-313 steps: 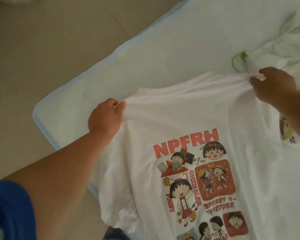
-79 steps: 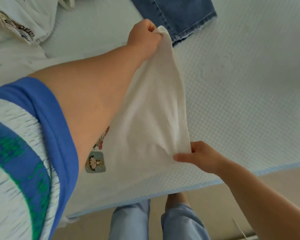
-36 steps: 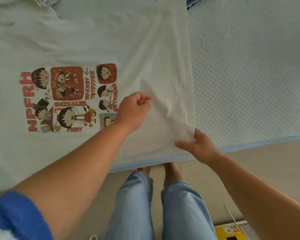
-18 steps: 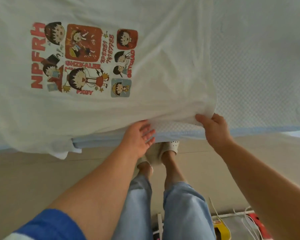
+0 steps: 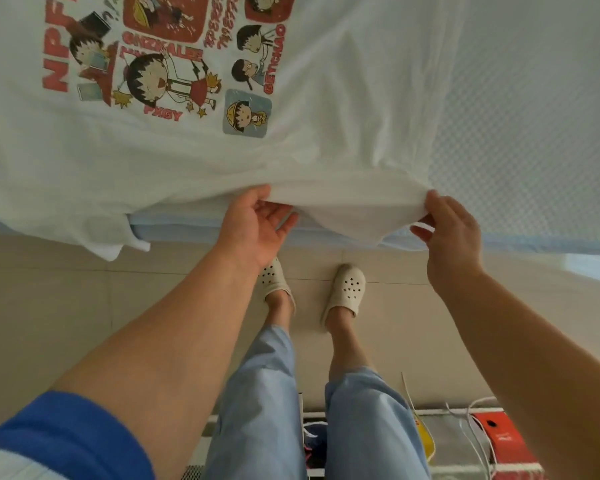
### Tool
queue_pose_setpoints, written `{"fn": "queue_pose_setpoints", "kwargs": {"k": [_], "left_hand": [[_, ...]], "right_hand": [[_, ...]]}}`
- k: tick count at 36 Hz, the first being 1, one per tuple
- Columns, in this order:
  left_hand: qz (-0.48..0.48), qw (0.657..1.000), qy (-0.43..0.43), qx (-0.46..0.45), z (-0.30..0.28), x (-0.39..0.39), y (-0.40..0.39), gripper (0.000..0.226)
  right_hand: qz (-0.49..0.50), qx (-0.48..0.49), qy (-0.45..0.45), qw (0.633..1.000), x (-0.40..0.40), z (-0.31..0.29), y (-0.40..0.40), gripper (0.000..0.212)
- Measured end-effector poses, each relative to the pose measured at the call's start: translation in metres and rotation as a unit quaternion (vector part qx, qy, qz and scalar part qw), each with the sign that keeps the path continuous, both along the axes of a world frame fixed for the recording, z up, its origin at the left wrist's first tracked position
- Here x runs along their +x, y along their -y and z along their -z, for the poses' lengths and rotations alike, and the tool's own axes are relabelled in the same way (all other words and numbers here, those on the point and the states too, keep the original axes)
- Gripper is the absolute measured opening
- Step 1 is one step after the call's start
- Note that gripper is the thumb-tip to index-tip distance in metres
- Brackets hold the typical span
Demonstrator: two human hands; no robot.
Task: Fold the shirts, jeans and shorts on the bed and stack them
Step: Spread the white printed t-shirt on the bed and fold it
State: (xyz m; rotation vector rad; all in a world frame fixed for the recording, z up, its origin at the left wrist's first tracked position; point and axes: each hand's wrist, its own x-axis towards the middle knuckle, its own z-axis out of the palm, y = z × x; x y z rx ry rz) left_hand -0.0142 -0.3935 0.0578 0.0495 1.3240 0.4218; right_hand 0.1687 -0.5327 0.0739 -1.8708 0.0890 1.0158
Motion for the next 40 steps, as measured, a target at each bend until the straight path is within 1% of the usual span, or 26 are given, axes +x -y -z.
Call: {"fn": "queue_pose_setpoints", "kwargs": {"k": [2,4,5,7,8,9,11,13,15,16,17,18,19,21,22,24,26,28,29,31,32,34,36,37,40], "left_hand": [[0.005,1.000,0.003,-0.009,0.000,0.001,0.008,0.011],[0.015,1.000,-0.002,-0.023,0.002,0.000,0.018,0.016],[0.015,1.000,-0.001,-0.027,0.003,0.000,0.022,0.019],[0.004,1.000,0.011,-0.027,0.003,-0.001,0.027,0.018],[-0.004,0.999,0.018,-0.027,0.003,0.000,0.027,0.015],[-0.003,0.999,0.023,-0.027,0.003,0.001,0.027,0.012],[0.037,0.999,0.019,-0.018,0.001,0.005,0.024,0.009],[0.094,0.996,-0.004,0.004,-0.001,0.010,0.022,0.012],[0.136,0.990,-0.024,0.032,-0.003,0.011,0.023,0.012],[0.146,0.988,-0.030,0.040,-0.005,0.010,0.025,0.011],[0.151,0.987,-0.035,0.043,-0.007,0.008,0.027,0.012],[0.153,0.987,-0.039,0.042,-0.009,0.006,0.030,0.013],[0.158,0.986,-0.043,0.040,-0.011,0.003,0.034,0.013],[0.175,0.983,-0.053,0.034,-0.013,-0.003,0.041,0.014],[0.187,0.980,-0.063,0.032,-0.013,-0.007,0.043,0.012],[0.197,0.975,-0.101,0.030,-0.012,-0.016,0.041,0.009],[0.154,0.976,-0.155,0.017,-0.007,-0.029,0.030,0.008],[0.095,0.976,-0.196,0.012,-0.001,-0.048,0.013,0.010],[0.072,0.976,-0.207,0.018,0.002,-0.059,0.004,0.013],[0.037,0.974,-0.219,0.035,0.005,-0.080,-0.013,0.019],[0.022,0.973,-0.223,0.044,0.006,-0.090,-0.021,0.021],[0.000,0.973,-0.224,0.057,0.007,-0.106,-0.036,0.024],[-0.031,0.976,-0.211,0.053,0.010,-0.118,-0.047,0.024],[-0.057,0.977,-0.200,0.046,0.011,-0.122,-0.051,0.022],[-0.158,0.974,-0.159,0.034,0.018,-0.130,-0.059,0.019]], "right_hand": [[-0.025,0.022,-0.010,0.999,0.001,0.002,0.003,0.036],[-0.079,0.051,-0.063,0.994,-0.001,0.003,0.004,0.013],[-0.123,0.050,-0.081,0.988,-0.003,0.005,0.004,0.008],[-0.245,0.007,-0.064,0.967,-0.010,0.014,0.008,0.029],[-0.294,-0.035,-0.041,0.954,-0.014,0.019,0.010,0.035],[-0.332,-0.075,-0.019,0.940,-0.019,0.023,0.009,0.037],[-0.366,-0.131,0.022,0.921,-0.026,0.027,0.004,0.035],[-0.367,-0.153,0.070,0.915,-0.030,0.030,-0.001,0.029],[-0.334,-0.139,0.103,0.927,-0.030,0.027,-0.005,0.021],[-0.299,-0.113,0.095,0.943,-0.028,0.023,-0.005,0.014],[-0.254,-0.072,0.066,0.962,-0.026,0.015,-0.005,0.006],[-0.208,-0.024,0.028,0.977,-0.024,0.008,-0.005,0.006],[-0.169,0.020,-0.001,0.985,-0.021,0.000,-0.002,0.012],[-0.126,0.083,-0.037,0.988,-0.013,-0.011,0.004,0.017],[-0.123,0.100,-0.045,0.986,-0.010,-0.012,0.009,0.019],[-0.146,0.077,-0.037,0.986,-0.007,-0.011,0.017,0.019],[-0.191,0.001,0.002,0.982,-0.008,-0.003,0.026,0.015],[-0.224,-0.067,0.020,0.972,-0.010,0.009,0.031,0.019],[-0.242,-0.086,0.018,0.966,-0.011,0.014,0.031,0.018],[-0.280,-0.095,0.009,0.955,-0.013,0.022,0.028,0.006],[-0.306,-0.101,0.013,0.947,-0.014,0.026,0.026,0.009],[-0.375,-0.140,0.045,0.915,-0.019,0.035,0.024,0.036],[-0.419,-0.193,0.093,0.882,-0.027,0.041,0.023,0.049],[-0.417,-0.210,0.107,0.878,-0.031,0.043,0.022,0.050],[-0.345,-0.231,0.121,0.902,-0.040,0.051,0.022,0.040]]}}
